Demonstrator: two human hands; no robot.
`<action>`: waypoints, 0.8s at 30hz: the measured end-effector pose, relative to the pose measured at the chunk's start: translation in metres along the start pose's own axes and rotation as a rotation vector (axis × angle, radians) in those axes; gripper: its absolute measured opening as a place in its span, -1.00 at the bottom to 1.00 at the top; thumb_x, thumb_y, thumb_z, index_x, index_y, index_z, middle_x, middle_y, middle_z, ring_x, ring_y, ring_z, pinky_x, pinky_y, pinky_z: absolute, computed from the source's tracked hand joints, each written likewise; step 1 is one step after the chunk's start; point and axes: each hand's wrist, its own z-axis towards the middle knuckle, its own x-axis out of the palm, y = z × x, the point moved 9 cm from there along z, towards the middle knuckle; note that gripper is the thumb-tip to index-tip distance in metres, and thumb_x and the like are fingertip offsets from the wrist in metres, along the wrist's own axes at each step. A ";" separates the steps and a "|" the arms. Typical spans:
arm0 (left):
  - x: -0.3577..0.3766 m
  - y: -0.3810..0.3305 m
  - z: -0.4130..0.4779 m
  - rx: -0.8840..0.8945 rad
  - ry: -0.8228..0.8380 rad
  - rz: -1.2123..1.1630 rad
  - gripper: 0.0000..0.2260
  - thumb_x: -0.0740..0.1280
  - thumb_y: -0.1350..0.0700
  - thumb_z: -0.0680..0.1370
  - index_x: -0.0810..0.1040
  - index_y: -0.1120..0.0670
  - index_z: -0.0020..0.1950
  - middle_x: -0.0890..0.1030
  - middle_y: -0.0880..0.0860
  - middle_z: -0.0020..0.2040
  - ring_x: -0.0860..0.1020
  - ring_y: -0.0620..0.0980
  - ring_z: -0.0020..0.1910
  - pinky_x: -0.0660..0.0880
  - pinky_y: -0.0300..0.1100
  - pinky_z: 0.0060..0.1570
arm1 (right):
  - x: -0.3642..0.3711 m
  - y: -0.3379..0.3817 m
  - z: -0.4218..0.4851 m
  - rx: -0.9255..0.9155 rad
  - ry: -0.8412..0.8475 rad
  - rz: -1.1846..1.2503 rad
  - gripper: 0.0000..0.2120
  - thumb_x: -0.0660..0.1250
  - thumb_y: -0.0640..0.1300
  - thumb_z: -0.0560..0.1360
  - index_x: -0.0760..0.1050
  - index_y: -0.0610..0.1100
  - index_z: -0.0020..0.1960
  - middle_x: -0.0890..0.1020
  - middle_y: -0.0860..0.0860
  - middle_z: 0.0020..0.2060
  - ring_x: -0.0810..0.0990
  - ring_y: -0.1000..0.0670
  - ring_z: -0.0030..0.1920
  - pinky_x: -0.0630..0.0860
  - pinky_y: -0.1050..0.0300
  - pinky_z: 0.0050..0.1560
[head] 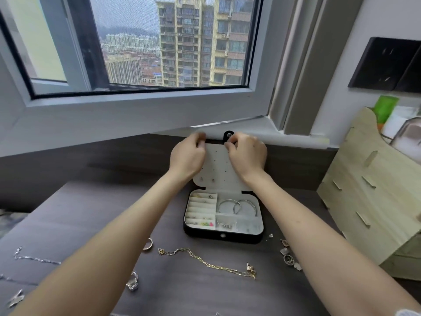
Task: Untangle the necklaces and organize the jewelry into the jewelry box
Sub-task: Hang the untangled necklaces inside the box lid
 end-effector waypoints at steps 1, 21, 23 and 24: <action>-0.003 0.001 0.002 -0.024 0.001 -0.039 -0.71 0.09 0.10 0.63 0.52 0.15 0.21 0.59 0.08 0.18 0.48 0.05 0.20 0.33 -0.15 0.10 | -0.006 0.001 -0.005 -0.039 -0.041 0.002 -0.83 0.27 -0.10 0.54 0.59 -0.16 -0.02 0.67 -0.07 -0.11 0.59 -0.11 -0.05 0.23 0.16 -0.21; -0.011 -0.032 -0.123 0.177 0.312 0.030 -0.92 0.36 0.14 0.48 0.64 0.07 -0.16 0.63 -0.06 -0.22 0.51 -0.12 -0.28 0.42 -0.22 -0.18 | -0.076 -0.015 -0.180 0.024 0.597 0.066 -0.90 0.39 0.01 0.44 0.58 0.05 -0.25 0.59 0.15 -0.35 0.52 0.16 -0.26 0.45 0.19 -0.18; 0.002 -0.030 -0.159 0.200 0.461 0.115 -0.93 0.38 0.13 0.46 0.62 0.05 -0.22 0.61 -0.09 -0.25 0.49 -0.16 -0.29 0.42 -0.22 -0.20 | -0.081 -0.021 -0.208 0.057 0.778 0.071 -0.90 0.41 0.02 0.42 0.61 0.04 -0.25 0.63 0.14 -0.33 0.54 0.21 -0.28 0.47 0.25 -0.19; 0.009 -0.027 -0.174 0.215 0.521 0.162 -0.92 0.39 0.12 0.45 0.60 0.04 -0.24 0.60 -0.10 -0.26 0.49 -0.18 -0.29 0.41 -0.23 -0.21 | -0.082 -0.024 -0.221 0.076 0.827 0.062 -0.90 0.42 0.03 0.42 0.61 0.04 -0.25 0.64 0.14 -0.32 0.54 0.23 -0.28 0.46 0.29 -0.20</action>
